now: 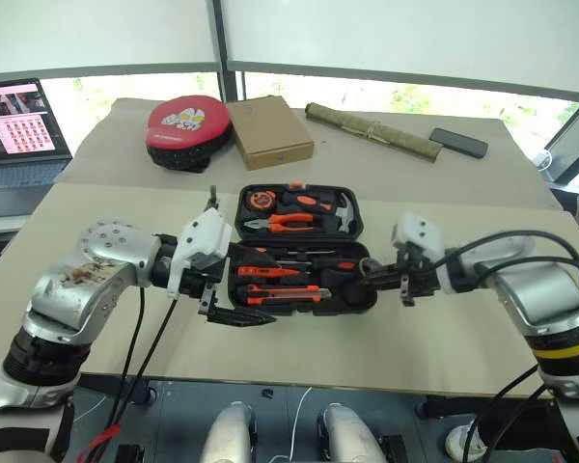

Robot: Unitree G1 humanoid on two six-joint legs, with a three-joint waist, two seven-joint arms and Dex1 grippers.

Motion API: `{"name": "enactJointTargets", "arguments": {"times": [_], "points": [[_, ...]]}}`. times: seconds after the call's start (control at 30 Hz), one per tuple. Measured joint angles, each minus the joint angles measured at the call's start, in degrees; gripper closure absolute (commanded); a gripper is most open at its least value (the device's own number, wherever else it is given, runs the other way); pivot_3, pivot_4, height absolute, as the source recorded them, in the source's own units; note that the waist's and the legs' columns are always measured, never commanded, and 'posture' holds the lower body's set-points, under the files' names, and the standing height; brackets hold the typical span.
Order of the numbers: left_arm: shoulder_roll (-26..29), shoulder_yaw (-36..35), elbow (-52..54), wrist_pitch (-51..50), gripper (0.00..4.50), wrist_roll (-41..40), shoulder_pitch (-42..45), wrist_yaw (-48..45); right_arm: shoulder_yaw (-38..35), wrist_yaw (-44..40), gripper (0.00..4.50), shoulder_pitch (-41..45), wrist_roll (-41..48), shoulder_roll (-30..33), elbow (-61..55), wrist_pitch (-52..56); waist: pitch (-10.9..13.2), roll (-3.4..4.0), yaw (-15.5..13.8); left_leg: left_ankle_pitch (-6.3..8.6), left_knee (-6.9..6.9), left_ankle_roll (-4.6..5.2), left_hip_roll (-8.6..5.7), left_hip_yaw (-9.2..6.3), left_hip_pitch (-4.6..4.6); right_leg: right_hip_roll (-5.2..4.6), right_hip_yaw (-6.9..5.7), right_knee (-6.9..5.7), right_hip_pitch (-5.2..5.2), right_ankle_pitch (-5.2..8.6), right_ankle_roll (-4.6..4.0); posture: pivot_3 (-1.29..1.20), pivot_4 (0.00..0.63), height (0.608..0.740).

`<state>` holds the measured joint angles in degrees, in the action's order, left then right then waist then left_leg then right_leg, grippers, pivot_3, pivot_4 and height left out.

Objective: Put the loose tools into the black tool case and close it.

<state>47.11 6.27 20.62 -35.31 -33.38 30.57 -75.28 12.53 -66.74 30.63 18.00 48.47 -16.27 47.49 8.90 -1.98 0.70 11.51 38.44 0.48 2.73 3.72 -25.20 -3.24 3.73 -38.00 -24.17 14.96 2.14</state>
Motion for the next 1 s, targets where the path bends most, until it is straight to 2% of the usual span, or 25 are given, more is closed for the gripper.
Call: {"name": "enactJointTargets", "arguments": {"times": [0.17, 0.33, 0.4, 0.43, 0.53, 0.67, 0.73, 0.93, 0.97, 1.0], "points": [[-0.3, 0.9, 0.0, 0.0, 0.0, 0.0, 0.7, 0.4, 2.7, 3.3, 4.47, -0.7, -1.1, -1.7, -1.3, 0.5, 0.0, 0.0, 0.0, 0.0, 0.0, 0.0, -0.01, 0.0, 0.0, 0.0, 0.01, 0.0, -0.02, 0.0, 0.0, 0.0, 0.15, 0.74], [-0.4, 1.4, 0.0, 0.0, 0.0, 0.0, 0.6, 0.8, 5.2, 4.2, 4.47, -1.8, -3.5, 0.0, -2.4, -0.3, 0.0, -0.01, 0.0, 0.0, 0.02, 0.0, -0.01, 0.0, -0.01, 0.0, 0.0, 0.01, 0.0, 0.0, 0.0, 0.0, 0.15, 0.74], [-0.4, 1.5, 0.0, 0.1, 0.0, 0.0, 0.6, 0.9, 5.7, 4.4, 3.69, -1.8, -4.2, 0.6, -2.5, -1.3, 0.0, -0.01, 0.0, 0.0, 0.02, 0.0, -0.01, 0.0, 0.0, 0.0, 0.0, 0.01, 0.01, 0.0, 0.0, 0.0, 0.15, 0.74], [-0.5, 1.5, 0.0, 0.1, 0.0, 0.1, 0.6, 1.0, 5.9, 4.4, 3.51, -1.8, -4.6, 1.0, -2.8, -1.7, 0.0, -0.01, -0.1, 0.0, 0.02, 0.0, -0.01, -0.01, -0.01, 0.0, 0.0, 0.0, 0.0, 0.0, 0.0, 0.0, 0.15, 0.74], [-0.5, 1.5, 0.0, 0.1, 0.0, 0.1, 0.6, 1.3, 5.4, 4.2, 2.52, -1.8, -4.7, 3.0, -4.7, -1.7, 0.0, -0.02, -0.2, 0.0, 0.02, 0.0, -0.01, -0.01, -0.01, -0.01, 0.0, 0.02, 0.01, 0.0, 0.01, 0.0, 0.15, 0.74], [-0.5, 1.5, -0.2, 0.3, 0.0, 0.3, 0.6, 1.5, 5.0, 3.2, 1.06, -1.8, -2.0, 2.9, -7.1, 0.7, 0.0, -0.03, 0.0, 0.0, 0.02, 0.0, 0.0, -0.02, -0.01, 0.01, 0.0, 0.0, -0.01, 0.0, 0.0, 0.0, 0.15, 0.74], [-0.6, 1.5, -0.4, 0.3, 0.0, 0.5, 0.6, 1.8, 3.9, 3.2, 0.51, -1.7, -0.8, 2.9, -7.8, 1.8, 0.0, -0.03, 0.0, 0.0, 0.02, 0.0, 0.0, -0.02, -0.01, 0.0, 0.0, 0.0, 0.0, 0.0, 0.0, 0.0, 0.15, 0.74], [-0.7, -0.6, -5.5, 0.3, 0.0, 2.4, -0.4, 5.7, -3.9, 3.8, 0.51, -1.3, 2.3, 5.4, -6.4, 3.4, 0.0, -0.03, -0.1, 0.0, 0.03, 0.0, 0.0, -0.02, 0.0, -0.01, 0.0, 0.01, 0.01, 0.0, 0.0, 0.0, 0.15, 0.74], [-0.5, -2.1, -8.1, 0.3, 0.0, 3.1, -0.9, 7.3, -5.6, 4.2, 0.76, -1.3, 2.6, 5.9, -4.7, 3.4, 0.0, -0.03, 0.0, 0.0, 0.03, 0.01, 0.0, -0.02, 0.0, 0.0, -0.01, 0.0, 0.0, 0.0, 0.0, 0.0, 0.15, 0.74], [-0.2, -3.6, -10.5, 0.3, 0.26, 4.0, -1.5, 8.6, -7.1, 4.8, 1.05, -1.4, 2.6, 6.2, -2.9, 3.4, 0.0, -0.03, 0.0, 0.0, 0.03, 0.01, 0.0, -0.02, 0.0, 0.0, -0.01, 0.0, -0.01, 0.0, 0.0, 0.0, 0.15, 0.74]]}}
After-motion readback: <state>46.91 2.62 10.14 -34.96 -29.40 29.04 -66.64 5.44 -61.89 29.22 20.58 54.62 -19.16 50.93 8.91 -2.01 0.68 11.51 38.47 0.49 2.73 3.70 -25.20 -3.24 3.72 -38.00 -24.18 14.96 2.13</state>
